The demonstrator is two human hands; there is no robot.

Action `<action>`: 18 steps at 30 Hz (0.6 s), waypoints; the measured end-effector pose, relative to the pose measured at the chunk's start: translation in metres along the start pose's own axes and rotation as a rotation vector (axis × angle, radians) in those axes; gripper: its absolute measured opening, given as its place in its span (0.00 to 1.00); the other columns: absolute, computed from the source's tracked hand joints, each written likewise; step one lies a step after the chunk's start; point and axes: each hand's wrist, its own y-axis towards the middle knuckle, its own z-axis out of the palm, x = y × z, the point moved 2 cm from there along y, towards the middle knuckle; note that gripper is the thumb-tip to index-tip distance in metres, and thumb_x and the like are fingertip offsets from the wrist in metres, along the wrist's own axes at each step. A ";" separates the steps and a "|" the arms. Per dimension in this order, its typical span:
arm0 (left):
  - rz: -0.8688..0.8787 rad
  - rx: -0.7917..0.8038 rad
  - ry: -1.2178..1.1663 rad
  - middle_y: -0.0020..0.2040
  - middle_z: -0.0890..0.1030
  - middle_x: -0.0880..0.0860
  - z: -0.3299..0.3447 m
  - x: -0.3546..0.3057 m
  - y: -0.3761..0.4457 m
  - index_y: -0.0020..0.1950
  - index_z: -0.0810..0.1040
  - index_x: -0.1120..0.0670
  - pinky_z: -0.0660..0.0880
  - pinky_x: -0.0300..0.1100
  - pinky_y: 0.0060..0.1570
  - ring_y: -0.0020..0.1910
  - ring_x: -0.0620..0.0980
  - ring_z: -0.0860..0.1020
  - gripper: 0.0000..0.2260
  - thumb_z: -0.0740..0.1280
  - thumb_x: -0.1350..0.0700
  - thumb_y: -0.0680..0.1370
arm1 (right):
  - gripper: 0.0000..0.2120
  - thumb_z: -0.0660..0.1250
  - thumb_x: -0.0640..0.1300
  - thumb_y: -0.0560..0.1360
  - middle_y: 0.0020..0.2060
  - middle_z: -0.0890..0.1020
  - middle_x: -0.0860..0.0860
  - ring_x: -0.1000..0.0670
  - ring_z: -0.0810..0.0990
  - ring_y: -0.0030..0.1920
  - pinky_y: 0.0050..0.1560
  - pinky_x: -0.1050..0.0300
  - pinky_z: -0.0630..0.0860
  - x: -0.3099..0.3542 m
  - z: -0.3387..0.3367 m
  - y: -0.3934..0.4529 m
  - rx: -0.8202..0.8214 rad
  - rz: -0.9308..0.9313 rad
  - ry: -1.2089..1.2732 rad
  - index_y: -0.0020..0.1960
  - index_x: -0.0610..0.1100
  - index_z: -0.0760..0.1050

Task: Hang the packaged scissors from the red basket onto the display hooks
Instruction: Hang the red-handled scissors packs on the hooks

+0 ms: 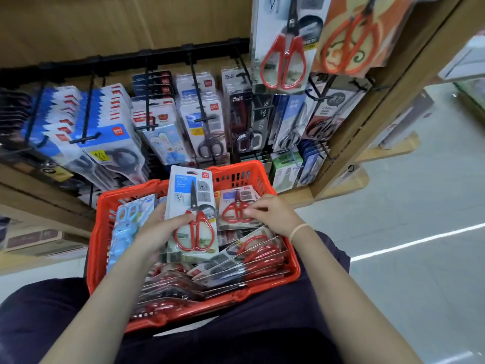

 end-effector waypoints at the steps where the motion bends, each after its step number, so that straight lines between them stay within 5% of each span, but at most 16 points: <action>1: 0.004 -0.017 -0.013 0.55 0.87 0.52 -0.002 0.001 0.000 0.68 0.78 0.48 0.78 0.61 0.62 0.55 0.57 0.85 0.22 0.76 0.60 0.75 | 0.10 0.72 0.50 0.77 0.46 0.76 0.57 0.51 0.78 0.53 0.63 0.49 0.74 0.002 0.000 0.003 0.005 0.010 0.008 0.53 0.45 0.86; 4: 0.023 -0.029 -0.030 0.55 0.87 0.51 -0.008 0.003 -0.003 0.67 0.78 0.48 0.79 0.59 0.61 0.54 0.55 0.86 0.22 0.75 0.60 0.75 | 0.12 0.76 0.48 0.74 0.52 0.79 0.55 0.50 0.77 0.58 0.60 0.56 0.72 0.007 -0.002 0.017 0.045 0.053 -0.043 0.56 0.46 0.83; 7: 0.049 -0.028 -0.042 0.56 0.87 0.51 -0.011 0.003 -0.005 0.67 0.78 0.47 0.79 0.57 0.60 0.55 0.54 0.86 0.21 0.75 0.61 0.76 | 0.38 0.79 0.55 0.70 0.72 0.71 0.46 0.44 0.71 0.71 0.72 0.49 0.68 0.011 -0.002 0.032 0.143 0.162 -0.116 0.74 0.47 0.68; 10: 0.074 -0.023 -0.060 0.56 0.87 0.51 -0.013 0.002 -0.008 0.68 0.77 0.50 0.79 0.56 0.60 0.55 0.54 0.86 0.22 0.74 0.62 0.76 | 0.51 0.77 0.61 0.69 0.78 0.64 0.49 0.45 0.66 0.76 0.75 0.49 0.65 0.021 0.010 0.040 0.280 0.199 -0.163 0.81 0.44 0.56; 18: 0.086 -0.019 -0.136 0.56 0.87 0.49 -0.022 0.010 -0.013 0.68 0.77 0.48 0.83 0.43 0.44 0.53 0.51 0.86 0.22 0.74 0.62 0.76 | 0.47 0.77 0.60 0.70 0.80 0.59 0.50 0.45 0.59 0.79 0.75 0.48 0.60 0.036 0.021 0.040 0.318 0.155 -0.174 0.81 0.53 0.56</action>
